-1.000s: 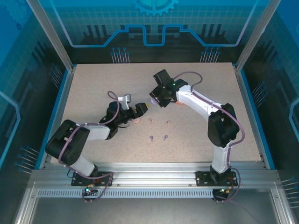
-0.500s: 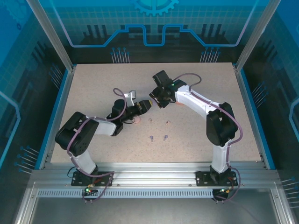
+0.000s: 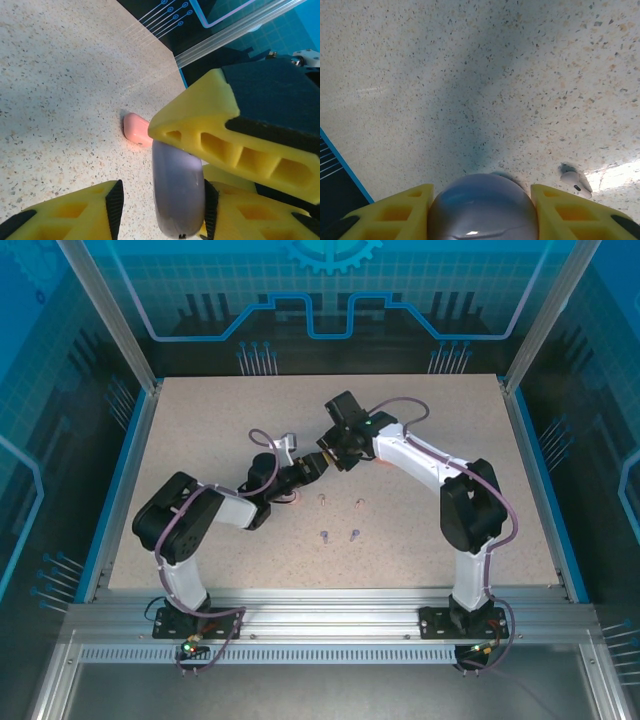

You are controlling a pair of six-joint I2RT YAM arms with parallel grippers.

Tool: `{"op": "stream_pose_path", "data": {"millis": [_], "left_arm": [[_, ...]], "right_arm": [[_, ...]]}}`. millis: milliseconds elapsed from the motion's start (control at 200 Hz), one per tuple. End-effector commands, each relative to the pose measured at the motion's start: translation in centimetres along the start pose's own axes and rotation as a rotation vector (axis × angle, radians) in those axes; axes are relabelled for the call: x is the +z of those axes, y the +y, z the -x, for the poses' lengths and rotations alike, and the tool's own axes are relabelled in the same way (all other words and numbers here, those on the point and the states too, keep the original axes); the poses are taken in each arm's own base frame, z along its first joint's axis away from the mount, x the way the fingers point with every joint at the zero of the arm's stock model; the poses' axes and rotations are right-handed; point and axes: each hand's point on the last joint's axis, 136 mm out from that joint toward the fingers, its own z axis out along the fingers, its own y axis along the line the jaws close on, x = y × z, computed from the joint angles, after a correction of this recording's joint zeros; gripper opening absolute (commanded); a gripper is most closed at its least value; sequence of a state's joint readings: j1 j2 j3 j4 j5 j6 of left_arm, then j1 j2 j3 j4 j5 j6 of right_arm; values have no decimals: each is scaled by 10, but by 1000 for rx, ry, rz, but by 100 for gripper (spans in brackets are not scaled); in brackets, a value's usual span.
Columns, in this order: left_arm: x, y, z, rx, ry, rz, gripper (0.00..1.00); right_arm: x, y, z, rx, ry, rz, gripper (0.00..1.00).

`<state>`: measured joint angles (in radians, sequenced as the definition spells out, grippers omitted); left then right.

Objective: Insert wireless bluetooth earbuds into charging case

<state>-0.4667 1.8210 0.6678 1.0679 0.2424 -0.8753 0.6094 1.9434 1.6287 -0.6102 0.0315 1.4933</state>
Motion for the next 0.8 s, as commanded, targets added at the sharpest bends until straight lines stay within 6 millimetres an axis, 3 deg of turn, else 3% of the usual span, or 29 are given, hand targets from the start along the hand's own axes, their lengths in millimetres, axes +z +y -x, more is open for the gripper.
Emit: {"op": "stream_pose_path", "data": {"millis": [0,210,515,675,735,795], "left_arm": [[7,-13,12,8,-59,-42,45],[7,-10,14,0,-79,-37,38],[8,-7,18,-4,-95,-25,14],[8,-7,17,-8,-92,-24,7],[8,-8,17,-9,-90,-27,3],[8,-8,15,-13,-84,-28,0]], "right_arm": [[10,-3,-9,7,25,-12,38],[13,-5,-11,8,28,-18,38],[13,-5,-10,11,23,-18,38],[11,-4,-9,11,21,-11,38],[10,-2,-9,11,19,-5,41],[6,1,-6,13,8,13,53]]}}
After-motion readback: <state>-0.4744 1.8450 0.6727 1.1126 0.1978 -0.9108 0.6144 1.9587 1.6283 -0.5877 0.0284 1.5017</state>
